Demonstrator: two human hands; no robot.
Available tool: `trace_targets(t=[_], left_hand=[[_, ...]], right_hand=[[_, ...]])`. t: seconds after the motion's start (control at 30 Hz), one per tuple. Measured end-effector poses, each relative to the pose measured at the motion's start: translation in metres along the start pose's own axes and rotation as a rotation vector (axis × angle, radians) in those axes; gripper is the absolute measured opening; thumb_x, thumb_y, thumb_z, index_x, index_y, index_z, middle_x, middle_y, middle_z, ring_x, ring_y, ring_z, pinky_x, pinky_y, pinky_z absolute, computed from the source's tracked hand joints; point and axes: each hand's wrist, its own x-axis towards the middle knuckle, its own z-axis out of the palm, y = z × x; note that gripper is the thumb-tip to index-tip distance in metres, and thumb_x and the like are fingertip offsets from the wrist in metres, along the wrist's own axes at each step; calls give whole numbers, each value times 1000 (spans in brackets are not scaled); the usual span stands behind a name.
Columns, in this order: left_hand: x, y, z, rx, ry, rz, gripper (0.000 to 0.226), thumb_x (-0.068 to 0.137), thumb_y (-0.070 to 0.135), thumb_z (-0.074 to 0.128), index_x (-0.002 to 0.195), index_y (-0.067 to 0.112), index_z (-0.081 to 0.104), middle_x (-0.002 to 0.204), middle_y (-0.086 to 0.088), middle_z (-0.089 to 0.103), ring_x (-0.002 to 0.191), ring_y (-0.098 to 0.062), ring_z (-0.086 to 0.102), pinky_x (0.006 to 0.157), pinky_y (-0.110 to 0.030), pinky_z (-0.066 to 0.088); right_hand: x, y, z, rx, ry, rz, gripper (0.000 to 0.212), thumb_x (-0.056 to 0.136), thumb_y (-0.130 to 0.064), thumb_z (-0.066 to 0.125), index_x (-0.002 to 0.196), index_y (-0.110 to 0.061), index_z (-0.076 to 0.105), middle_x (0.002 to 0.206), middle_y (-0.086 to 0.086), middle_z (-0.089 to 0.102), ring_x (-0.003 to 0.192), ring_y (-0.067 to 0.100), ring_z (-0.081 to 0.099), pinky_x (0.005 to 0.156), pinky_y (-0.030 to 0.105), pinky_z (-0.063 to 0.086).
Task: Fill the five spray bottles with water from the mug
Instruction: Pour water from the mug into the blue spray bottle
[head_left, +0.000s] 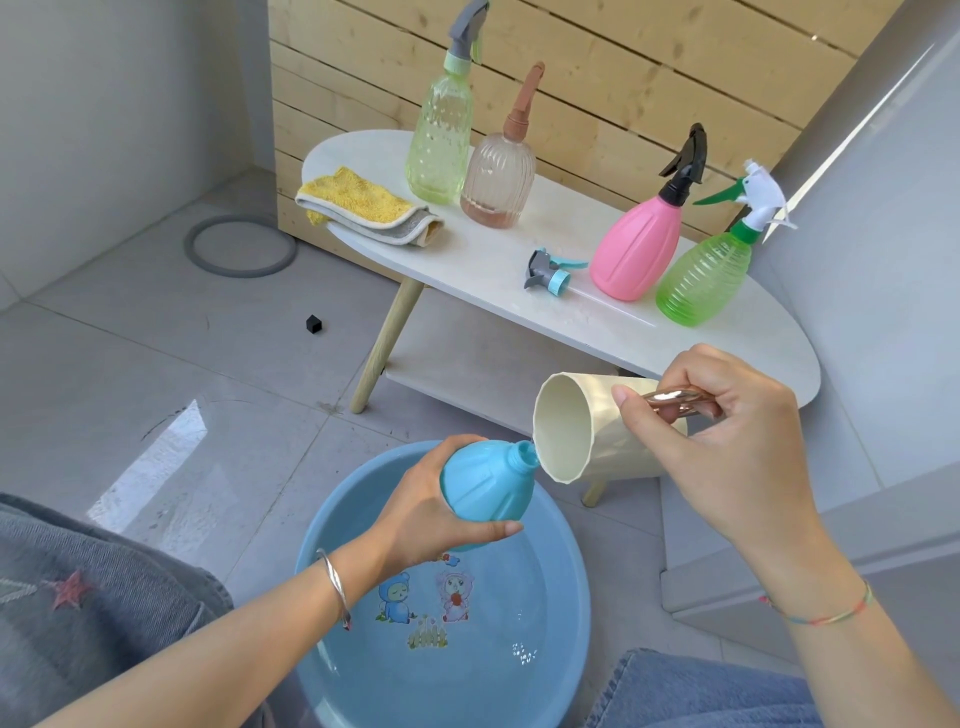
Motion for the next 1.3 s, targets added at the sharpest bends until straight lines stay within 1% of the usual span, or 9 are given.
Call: trace_targets(t=[0.2, 0.4, 0.7, 0.83, 0.97, 1.03, 1.13, 1.23, 1.3], left_hand=[[-1, 0, 0, -2, -1, 3, 82, 49, 52, 91, 121, 43, 51, 114, 18, 58, 106, -7, 58, 73, -35, 62], [-2, 1, 0, -40, -12, -18, 83, 48, 50, 92, 121, 44, 52, 116, 15, 57, 106, -11, 58, 64, -38, 62], [-3, 0, 0, -11, -7, 5, 80, 50, 50, 92, 119, 45, 52, 112, 22, 57, 106, -4, 58, 76, -36, 61], [-2, -1, -1, 11, 8, 16, 78, 54, 45, 93, 119, 45, 51, 113, 20, 58, 105, -4, 57, 74, -26, 59], [0, 5, -2, 53, 34, 48, 74, 56, 43, 93, 115, 48, 48, 111, 23, 59, 104, 8, 54, 77, -9, 47], [2, 9, -3, 25, 32, 54, 77, 53, 49, 92, 117, 46, 50, 111, 22, 61, 104, 7, 56, 80, -11, 47], [4, 14, -4, -49, 37, 55, 81, 49, 54, 90, 120, 42, 53, 113, 19, 64, 105, 0, 60, 82, -16, 51], [7, 24, -4, -95, 44, 73, 79, 50, 52, 90, 120, 40, 54, 112, 16, 65, 104, -4, 63, 79, -18, 54], [11, 33, -5, -119, 55, 79, 78, 49, 52, 90, 118, 41, 56, 112, 14, 66, 103, -5, 64, 76, -18, 54]], right_hand=[[0, -1, 0, -8, 2, -11, 32, 75, -24, 71, 56, -13, 48, 58, -2, 49, 59, 20, 46, 56, 26, 36], [0, -2, 1, -34, 8, -47, 33, 76, -22, 71, 55, -14, 46, 57, -7, 46, 58, 8, 41, 56, 14, 30], [-1, -4, 3, -32, 3, -52, 33, 75, -23, 71, 55, -12, 47, 57, -6, 46, 59, 13, 43, 56, 17, 32], [-1, 1, 1, 40, 35, 66, 34, 75, -25, 71, 56, -13, 46, 58, 0, 44, 55, 15, 40, 54, 20, 31], [0, 17, -3, 222, 118, 291, 41, 79, -14, 76, 54, -4, 44, 41, -10, 35, 47, 8, 28, 48, 18, 24], [1, 24, -4, 343, 179, 384, 41, 83, -7, 71, 54, -7, 42, 38, -12, 32, 44, 6, 27, 46, 15, 25], [1, 33, -5, 535, 269, 521, 38, 86, -2, 64, 56, -10, 42, 37, -15, 40, 41, 0, 41, 50, 8, 34], [0, 49, -9, 737, 348, 642, 40, 87, -8, 64, 55, -16, 40, 42, -14, 37, 47, 1, 43, 66, 20, 34], [2, 60, -14, 835, 397, 716, 36, 89, -12, 62, 60, -16, 41, 43, -11, 34, 45, 4, 39, 66, 25, 34]])
